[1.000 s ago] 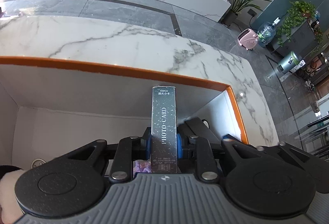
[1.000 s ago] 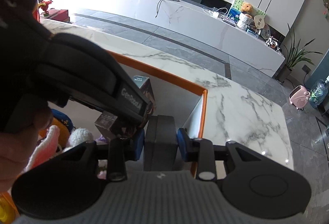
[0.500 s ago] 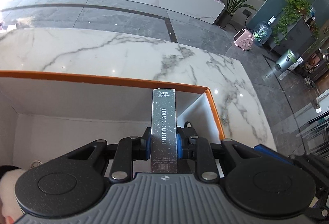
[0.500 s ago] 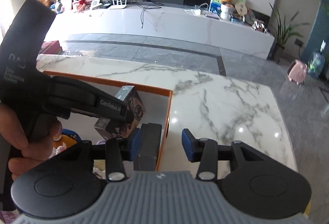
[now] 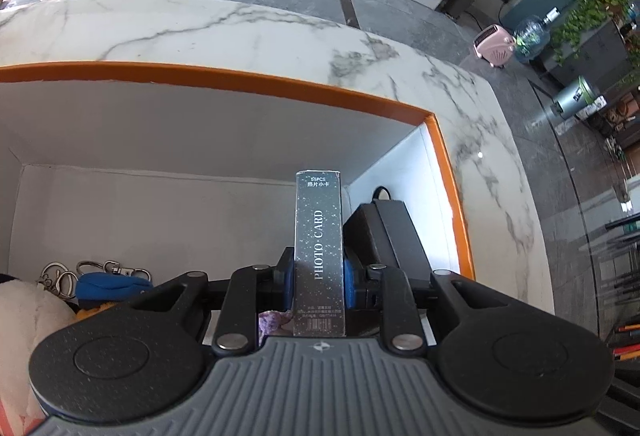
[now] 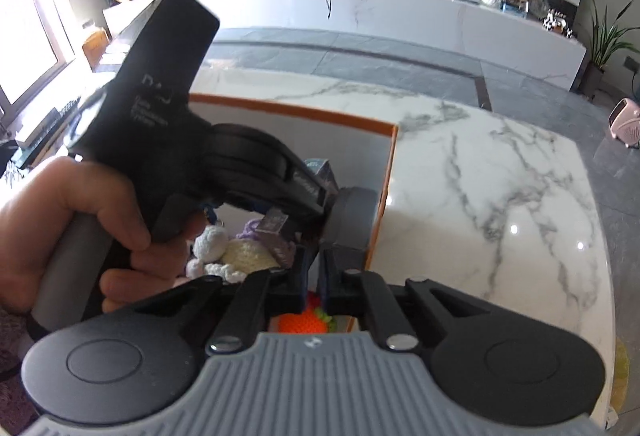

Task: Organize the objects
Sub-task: 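Lower the card box with the left tool while the right tool lowers the gray box into the orange box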

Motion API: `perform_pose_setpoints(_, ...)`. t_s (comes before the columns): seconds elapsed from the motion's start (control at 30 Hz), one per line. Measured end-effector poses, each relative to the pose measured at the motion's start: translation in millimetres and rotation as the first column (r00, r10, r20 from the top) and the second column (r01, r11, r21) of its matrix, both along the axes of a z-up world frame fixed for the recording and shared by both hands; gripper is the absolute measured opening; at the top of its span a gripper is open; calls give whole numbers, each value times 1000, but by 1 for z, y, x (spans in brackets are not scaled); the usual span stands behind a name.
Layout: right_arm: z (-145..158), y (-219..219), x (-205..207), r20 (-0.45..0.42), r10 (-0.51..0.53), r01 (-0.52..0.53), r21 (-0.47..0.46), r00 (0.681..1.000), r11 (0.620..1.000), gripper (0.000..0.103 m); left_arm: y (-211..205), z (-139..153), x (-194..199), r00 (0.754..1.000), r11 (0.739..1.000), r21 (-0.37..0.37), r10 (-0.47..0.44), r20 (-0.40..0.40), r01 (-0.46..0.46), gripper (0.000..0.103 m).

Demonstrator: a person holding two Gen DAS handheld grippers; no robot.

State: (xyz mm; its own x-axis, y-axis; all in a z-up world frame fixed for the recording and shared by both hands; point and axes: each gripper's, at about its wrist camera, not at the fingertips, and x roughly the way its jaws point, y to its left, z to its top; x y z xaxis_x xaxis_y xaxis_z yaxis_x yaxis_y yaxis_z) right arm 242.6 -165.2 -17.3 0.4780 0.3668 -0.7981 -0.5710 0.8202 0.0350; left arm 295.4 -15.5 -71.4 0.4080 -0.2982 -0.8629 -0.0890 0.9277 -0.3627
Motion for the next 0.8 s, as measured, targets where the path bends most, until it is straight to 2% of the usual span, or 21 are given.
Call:
perform_pose_setpoints(0.1,-8,10,4,-15,5,-6,-73,1000,997,4,2,-3,0,1000,1000,-12,3,3,-3,28)
perform_pose_setpoints(0.2,-16,16,10,-10,2,-3,-129,1000,992,3,10,-1,-4,1000,997,-70,15,17,-14,30)
perform_pose_setpoints(0.23,-18,18,12,-5,7,-8,-134,1000,991,0,13,1,-4,1000,997,-72,19,21,-18,31)
perform_pose_setpoints(0.37,-25,28,18,9,18,-16,-172,1000,985,0,20,3,-5,1000,997,-73,27,15,-26,31)
perform_pose_setpoints(0.5,-27,34,28,35,13,-6,-175,999,985,0,28,2,-7,999,994,-101,49,10,-47,27)
perform_pose_setpoints(0.57,-27,35,33,23,10,-6,-165,1000,986,0,30,-1,-7,999,992,-118,48,2,-48,20)
perform_pose_setpoints(0.73,-20,31,31,-11,11,-13,-161,1000,987,1,29,-6,-6,999,991,-128,35,-9,-36,18)
perform_pose_setpoints(0.8,-13,25,26,-25,24,-27,-129,999,991,2,27,-8,-6,999,990,-134,30,-14,-32,18)
